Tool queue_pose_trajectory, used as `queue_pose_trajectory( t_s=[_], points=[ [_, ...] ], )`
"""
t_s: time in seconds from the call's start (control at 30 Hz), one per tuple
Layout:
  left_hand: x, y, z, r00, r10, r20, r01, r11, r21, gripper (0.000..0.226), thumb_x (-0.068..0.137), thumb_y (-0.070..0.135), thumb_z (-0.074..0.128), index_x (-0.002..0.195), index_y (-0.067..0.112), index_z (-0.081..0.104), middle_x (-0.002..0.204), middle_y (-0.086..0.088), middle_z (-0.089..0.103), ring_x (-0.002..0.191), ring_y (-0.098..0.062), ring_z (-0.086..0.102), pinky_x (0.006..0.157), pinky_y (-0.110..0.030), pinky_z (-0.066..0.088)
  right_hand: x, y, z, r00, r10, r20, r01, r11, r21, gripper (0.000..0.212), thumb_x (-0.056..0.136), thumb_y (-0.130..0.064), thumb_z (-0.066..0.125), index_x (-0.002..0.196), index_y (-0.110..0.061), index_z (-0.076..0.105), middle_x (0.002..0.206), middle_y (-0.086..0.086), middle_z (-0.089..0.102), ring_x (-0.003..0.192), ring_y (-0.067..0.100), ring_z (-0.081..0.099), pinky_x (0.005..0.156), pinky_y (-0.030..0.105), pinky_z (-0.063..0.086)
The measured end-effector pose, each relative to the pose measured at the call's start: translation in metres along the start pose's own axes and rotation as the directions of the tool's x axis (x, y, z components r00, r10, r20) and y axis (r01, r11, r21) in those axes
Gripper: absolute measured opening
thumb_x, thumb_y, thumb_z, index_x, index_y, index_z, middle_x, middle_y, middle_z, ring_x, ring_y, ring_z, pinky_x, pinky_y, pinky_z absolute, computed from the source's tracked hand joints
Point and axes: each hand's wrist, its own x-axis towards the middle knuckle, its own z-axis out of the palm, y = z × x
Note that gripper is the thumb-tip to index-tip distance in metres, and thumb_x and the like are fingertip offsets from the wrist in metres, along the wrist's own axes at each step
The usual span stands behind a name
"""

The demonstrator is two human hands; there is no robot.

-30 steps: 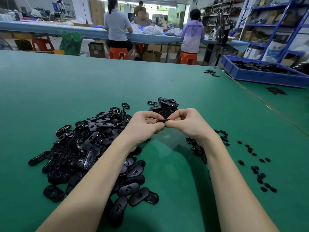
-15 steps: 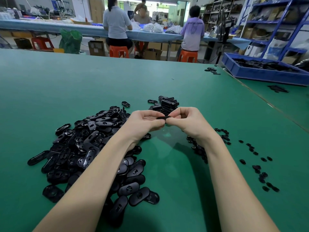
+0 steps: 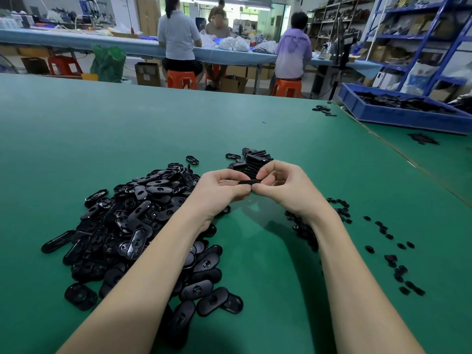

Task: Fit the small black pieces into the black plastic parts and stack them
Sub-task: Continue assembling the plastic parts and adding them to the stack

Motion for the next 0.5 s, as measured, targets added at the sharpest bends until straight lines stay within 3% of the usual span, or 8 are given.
queue_pose_trajectory(
  t_s=[0.13,0.27,0.5],
  points=[
    [0.0027,-0.0028,-0.0004,0.999,0.010,-0.048,-0.011,1.000,-0.029,0.015,0.085,0.001,0.074,0.100,0.006,0.072,0.082,-0.007,0.074,0.068,-0.013,0.066,0.072,-0.018,0.056,-0.0017,0.0024,0.0000,0.994,-0.112,0.003,0.110,0.976,-0.190,0.023,0.082,-0.014,0.078,0.092,-0.034,0.072,0.077,-0.011,0.066,0.054,0.009,0.047,0.052,0.013,0.037],
    [0.0037,-0.0035,-0.0021,0.998,0.049,-0.047,-0.050,0.999,-0.020,0.014,0.087,0.002,0.073,0.100,0.007,0.072,0.089,-0.011,0.075,0.077,-0.018,0.070,0.086,-0.027,0.057,-0.0001,-0.0013,-0.0031,0.998,-0.058,0.023,0.062,0.976,-0.207,0.018,0.081,-0.024,0.083,0.092,-0.036,0.075,0.082,-0.014,0.070,0.058,0.006,0.052,0.055,0.016,0.041],
    [0.0068,-0.0026,-0.0086,0.996,0.078,-0.044,-0.081,0.995,-0.066,0.012,0.087,0.000,0.072,0.097,0.008,0.073,0.091,-0.013,0.076,0.077,-0.017,0.072,0.081,-0.022,0.059,0.0022,-0.0020,0.0043,0.996,-0.076,-0.050,0.065,0.979,-0.194,0.018,0.082,-0.027,0.083,0.096,-0.035,0.076,0.086,-0.014,0.073,0.058,0.000,0.051,0.057,0.010,0.040]
  ],
)
